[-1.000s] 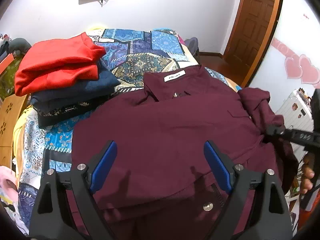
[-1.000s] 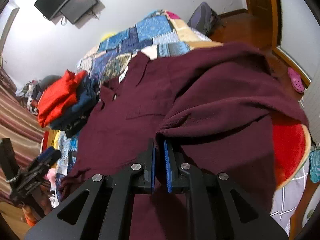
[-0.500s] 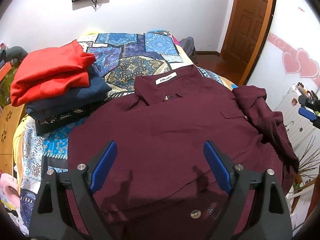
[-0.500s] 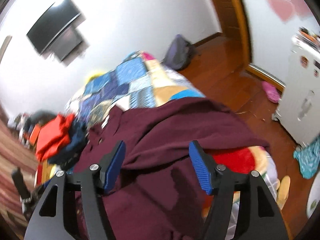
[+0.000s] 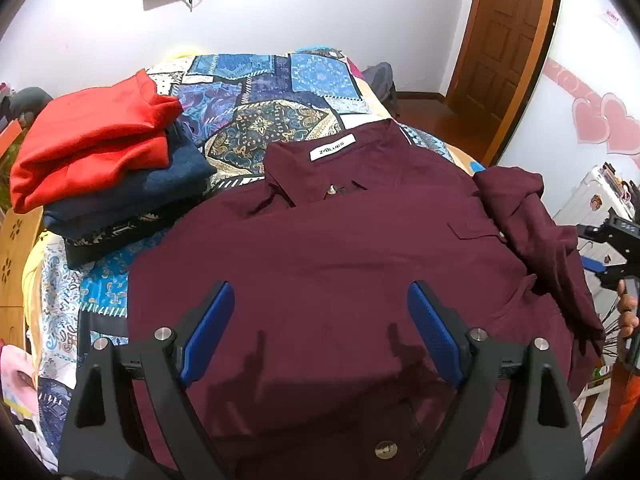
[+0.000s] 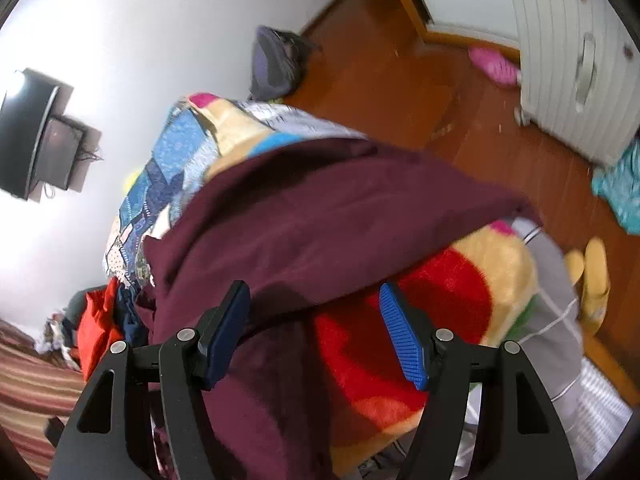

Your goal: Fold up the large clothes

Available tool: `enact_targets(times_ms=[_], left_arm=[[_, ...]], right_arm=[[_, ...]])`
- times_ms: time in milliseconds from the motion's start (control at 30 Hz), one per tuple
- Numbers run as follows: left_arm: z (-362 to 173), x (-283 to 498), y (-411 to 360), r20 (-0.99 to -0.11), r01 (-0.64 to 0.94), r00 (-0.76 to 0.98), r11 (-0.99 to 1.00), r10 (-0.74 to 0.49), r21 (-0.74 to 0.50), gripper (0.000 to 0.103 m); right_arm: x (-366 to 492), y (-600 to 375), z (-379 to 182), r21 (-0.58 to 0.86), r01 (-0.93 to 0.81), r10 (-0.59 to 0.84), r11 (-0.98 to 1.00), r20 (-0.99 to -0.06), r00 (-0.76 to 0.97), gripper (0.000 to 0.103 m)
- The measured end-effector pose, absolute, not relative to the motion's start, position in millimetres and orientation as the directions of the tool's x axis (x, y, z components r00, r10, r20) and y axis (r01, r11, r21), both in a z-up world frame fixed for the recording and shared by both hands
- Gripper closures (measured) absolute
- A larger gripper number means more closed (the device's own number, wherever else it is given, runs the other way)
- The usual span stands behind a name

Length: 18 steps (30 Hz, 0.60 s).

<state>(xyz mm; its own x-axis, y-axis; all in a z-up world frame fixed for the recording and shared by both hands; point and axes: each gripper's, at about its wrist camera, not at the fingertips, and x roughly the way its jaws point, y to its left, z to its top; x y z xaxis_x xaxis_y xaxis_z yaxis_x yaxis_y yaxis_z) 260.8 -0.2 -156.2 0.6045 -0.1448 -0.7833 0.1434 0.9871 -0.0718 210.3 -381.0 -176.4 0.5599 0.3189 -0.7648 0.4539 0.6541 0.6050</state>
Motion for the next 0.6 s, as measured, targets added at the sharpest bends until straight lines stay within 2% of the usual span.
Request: enact_targets(times_ms=[200, 267, 300, 333, 400, 433, 600], left_arm=[[-160, 266, -1, -0.793, 0.139, 0.593, 0.988, -0.142, -0.073, 0.015], [-162, 267, -1, -0.794, 0.138, 0.591, 0.987, -0.144, -0.076, 0.015], [-162, 267, 0, -0.794, 0.137, 0.59, 0.987, -0.144, -0.077, 0.015], [-162, 268, 0, -0.795, 0.137, 0.59, 0.988, -0.144, -0.078, 0.015], [-161, 267, 1, -0.792, 0.138, 0.593, 0.987, -0.145, -0.078, 0.015], [-161, 267, 1, -0.79, 0.138, 0.596, 0.987, -0.145, -0.077, 0.015], [-154, 261, 6, -0.773, 0.137, 0.618, 0.988, -0.143, -0.073, 0.015]], right_arm=[[226, -388, -190, 0.616, 0.469, 0.312, 0.633, -0.757, 0.574, 0.039], [233, -386, -187, 0.59, 0.443, 0.293, 0.675, -0.766, 0.573, 0.053], [237, -384, -186, 0.57, 0.437, 0.281, 0.696, -0.776, 0.565, 0.071], [241, -381, -184, 0.561, 0.434, 0.28, 0.705, -0.782, 0.557, 0.079], [243, -380, -178, 0.556, 0.432, 0.267, 0.71, -0.78, 0.566, 0.089], [243, -381, -174, 0.553, 0.423, 0.259, 0.718, -0.776, 0.576, 0.092], [240, -368, -115, 0.556, 0.323, 0.221, 0.766, -0.7, 0.679, 0.094]])
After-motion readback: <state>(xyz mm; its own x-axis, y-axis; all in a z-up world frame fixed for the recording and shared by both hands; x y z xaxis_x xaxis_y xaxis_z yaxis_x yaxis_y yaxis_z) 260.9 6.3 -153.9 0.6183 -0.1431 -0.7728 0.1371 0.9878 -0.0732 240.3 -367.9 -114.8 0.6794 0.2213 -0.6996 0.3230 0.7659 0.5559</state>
